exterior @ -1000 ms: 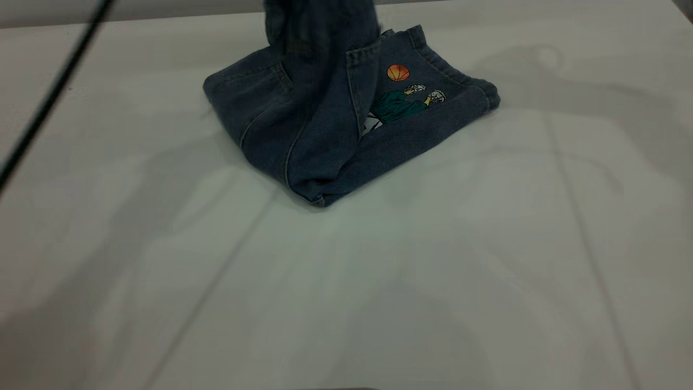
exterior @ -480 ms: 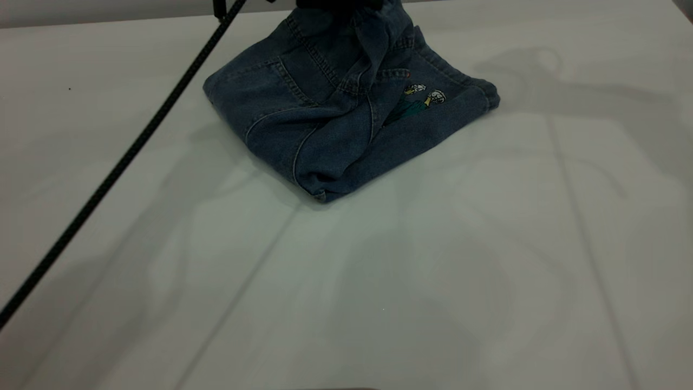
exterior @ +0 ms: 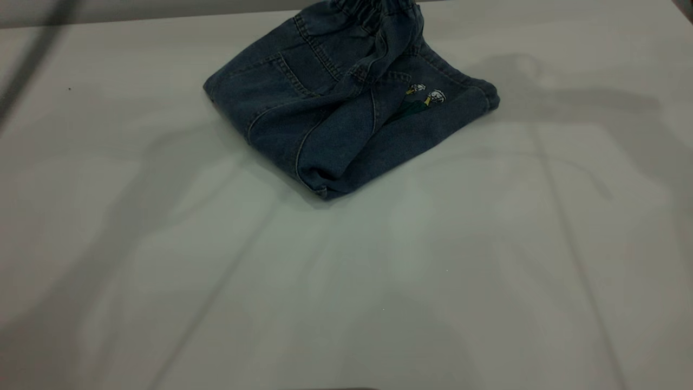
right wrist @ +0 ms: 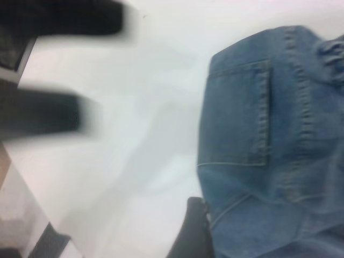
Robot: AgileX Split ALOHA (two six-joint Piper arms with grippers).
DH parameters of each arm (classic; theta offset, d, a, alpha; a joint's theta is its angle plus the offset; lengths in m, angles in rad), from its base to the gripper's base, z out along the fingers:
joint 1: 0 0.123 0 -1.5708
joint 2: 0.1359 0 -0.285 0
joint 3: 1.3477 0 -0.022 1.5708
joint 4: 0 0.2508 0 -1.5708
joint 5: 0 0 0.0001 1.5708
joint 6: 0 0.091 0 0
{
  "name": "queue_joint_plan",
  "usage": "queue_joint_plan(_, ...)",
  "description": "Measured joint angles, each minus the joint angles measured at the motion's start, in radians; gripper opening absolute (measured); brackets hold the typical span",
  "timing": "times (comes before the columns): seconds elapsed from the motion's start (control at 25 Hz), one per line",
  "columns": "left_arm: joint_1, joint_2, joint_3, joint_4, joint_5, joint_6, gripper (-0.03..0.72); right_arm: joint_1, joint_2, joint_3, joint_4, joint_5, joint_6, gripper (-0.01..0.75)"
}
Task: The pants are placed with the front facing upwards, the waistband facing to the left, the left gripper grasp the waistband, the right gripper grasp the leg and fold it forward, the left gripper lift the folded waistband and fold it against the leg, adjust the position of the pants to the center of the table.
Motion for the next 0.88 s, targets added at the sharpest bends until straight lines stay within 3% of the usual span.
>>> queue_joint_plan(0.12, 0.055, -0.110, 0.000, 0.006, 0.068, -0.032, 0.573, 0.081, 0.000, 0.000, -0.029, -0.038, 0.002, 0.572)
queue_joint_plan(0.24, 0.091, -0.210, 0.000, 0.012, 0.138, -0.067, 0.573, 0.199, 0.000, 0.000, -0.134, -0.157, 0.036, 0.572)
queue_joint_plan(0.48, 0.098, -0.319, 0.000, 0.014, 0.256, -0.082, 0.573, 0.402, 0.059, -0.001, -0.449, -0.381, 0.215, 0.572)
queue_joint_plan(0.68, 0.098, -0.332, 0.000, 0.017, 0.310, -0.083, 0.570, 0.472, 0.176, -0.051, -0.721, -0.430, 0.376, 0.572)
queue_joint_plan(0.88, 0.098, -0.332, 0.000, 0.019, 0.333, -0.084, 0.570, 0.487, 0.284, -0.113, -0.969, -0.447, 0.477, 0.572)
